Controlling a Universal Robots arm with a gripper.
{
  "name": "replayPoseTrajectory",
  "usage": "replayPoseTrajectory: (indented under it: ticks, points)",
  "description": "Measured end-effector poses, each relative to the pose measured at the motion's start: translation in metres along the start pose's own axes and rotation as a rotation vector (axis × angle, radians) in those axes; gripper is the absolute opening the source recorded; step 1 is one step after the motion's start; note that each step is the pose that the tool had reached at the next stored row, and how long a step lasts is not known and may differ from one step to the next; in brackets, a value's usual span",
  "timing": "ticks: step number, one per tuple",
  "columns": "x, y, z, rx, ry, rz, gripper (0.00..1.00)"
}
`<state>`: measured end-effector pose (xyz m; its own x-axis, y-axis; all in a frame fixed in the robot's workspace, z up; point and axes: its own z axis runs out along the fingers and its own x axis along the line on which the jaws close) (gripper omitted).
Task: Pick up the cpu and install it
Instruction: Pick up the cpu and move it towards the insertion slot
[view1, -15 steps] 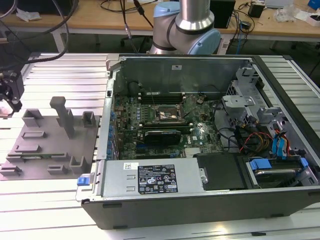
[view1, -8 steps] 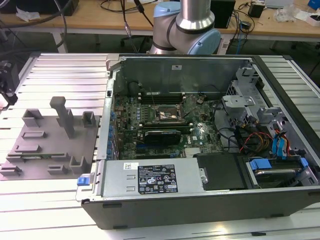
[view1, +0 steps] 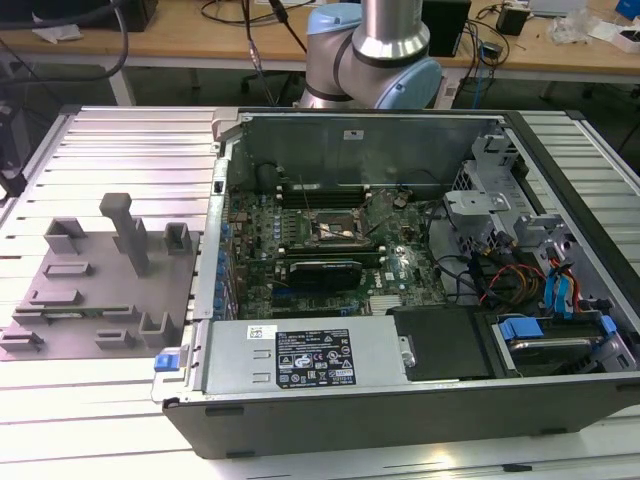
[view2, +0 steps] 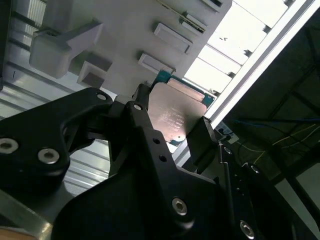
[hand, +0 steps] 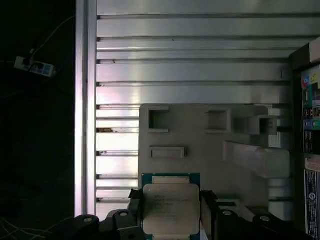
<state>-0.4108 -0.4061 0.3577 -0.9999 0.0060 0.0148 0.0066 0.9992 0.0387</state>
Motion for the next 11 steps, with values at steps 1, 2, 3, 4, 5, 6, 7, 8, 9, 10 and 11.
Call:
replayPoseTrajectory:
  ticks: [1, 2, 3, 4, 5, 6, 7, 8, 9, 10, 11]
  points:
    - [0.0000, 0.0001, -0.0016, 0.0000, -0.0001, 0.000, 0.55]
    - [0.0000, 0.0002, -0.0033, 0.0000, -0.0001, 0.000, 0.55]
    - [0.0001, 0.0004, -0.0076, -0.0001, -0.0002, 0.000, 0.55]
    - [0.0001, 0.0005, -0.0100, 0.0000, -0.0003, 0.000, 0.55]
    - [0.0002, 0.0006, -0.0116, 0.0000, -0.0003, 0.000, 0.55]
    - [0.0002, 0.0007, -0.0142, 0.0000, -0.0002, 0.000, 0.55]
    - [0.0002, 0.0008, -0.0161, 0.0000, -0.0003, 0.000, 0.55]
    - [0.0003, 0.0008, -0.0174, 0.0000, -0.0002, 0.000, 0.55]
    - [0.0003, 0.0009, -0.0196, 0.0000, -0.0003, 0.000, 0.55]
    - [0.0003, 0.0009, -0.0207, 0.0000, -0.0003, 0.000, 0.55]
    - [0.0003, 0.0010, -0.0221, 0.0000, -0.0003, 0.000, 0.55]
